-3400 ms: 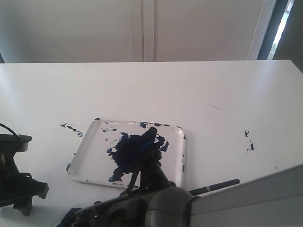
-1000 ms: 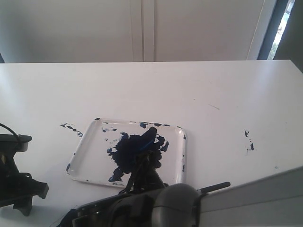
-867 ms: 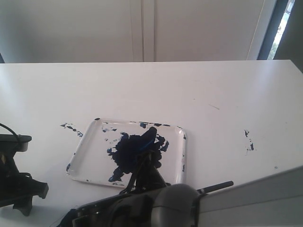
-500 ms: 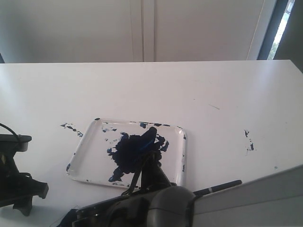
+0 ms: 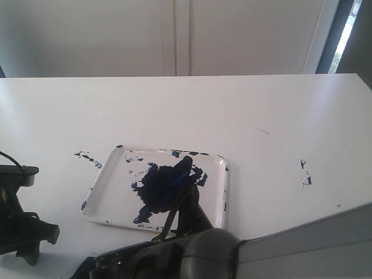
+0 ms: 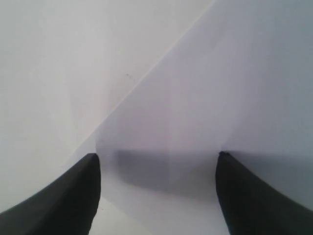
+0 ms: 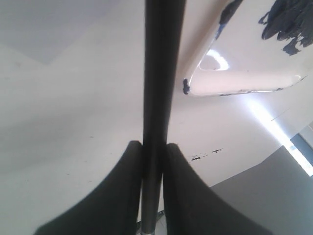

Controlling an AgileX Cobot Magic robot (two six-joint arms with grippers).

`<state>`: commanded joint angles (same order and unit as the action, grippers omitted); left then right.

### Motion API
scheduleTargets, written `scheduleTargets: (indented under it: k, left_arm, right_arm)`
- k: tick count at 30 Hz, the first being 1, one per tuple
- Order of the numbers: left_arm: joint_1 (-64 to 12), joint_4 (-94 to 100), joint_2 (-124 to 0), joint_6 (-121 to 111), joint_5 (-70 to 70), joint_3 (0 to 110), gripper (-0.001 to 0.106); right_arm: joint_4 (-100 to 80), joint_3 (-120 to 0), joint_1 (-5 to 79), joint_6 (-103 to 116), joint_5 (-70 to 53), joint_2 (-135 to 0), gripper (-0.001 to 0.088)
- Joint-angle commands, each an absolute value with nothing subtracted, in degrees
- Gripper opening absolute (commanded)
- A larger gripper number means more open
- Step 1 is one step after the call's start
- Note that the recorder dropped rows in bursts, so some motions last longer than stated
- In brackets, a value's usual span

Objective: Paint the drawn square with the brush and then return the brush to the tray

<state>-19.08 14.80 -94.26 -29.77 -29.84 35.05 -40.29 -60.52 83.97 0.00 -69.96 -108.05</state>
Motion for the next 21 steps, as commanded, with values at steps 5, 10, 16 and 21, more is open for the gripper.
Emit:
scheduleTargets:
  k: [5,10,16,21]
  left_arm:
    - [-19.1,14.8,-94.3,-29.8,-29.8,35.0,0.069]
    - [-19.1,14.8,-94.3,-29.8,-29.7,35.0,0.069]
    - [-19.1,14.9,-94.3,-29.8,-29.8,35.0,0.069]
    - [-19.1,14.9,-94.3,-29.8,-29.5,35.0,0.069]
  right_arm:
    - [-38.3,-60.5,85.2,-1.8,-70.0,-106.9,0.0000]
    - [-35.8,-60.5,85.4,-2.9,-70.0,-106.9,0.0000]
    - [-35.6,-60.5,85.7,-2.9,-70.0,-106.9,0.0000]
    - [-35.4,-60.5,86.0,-2.9,-70.0,-106.9,0.0000]
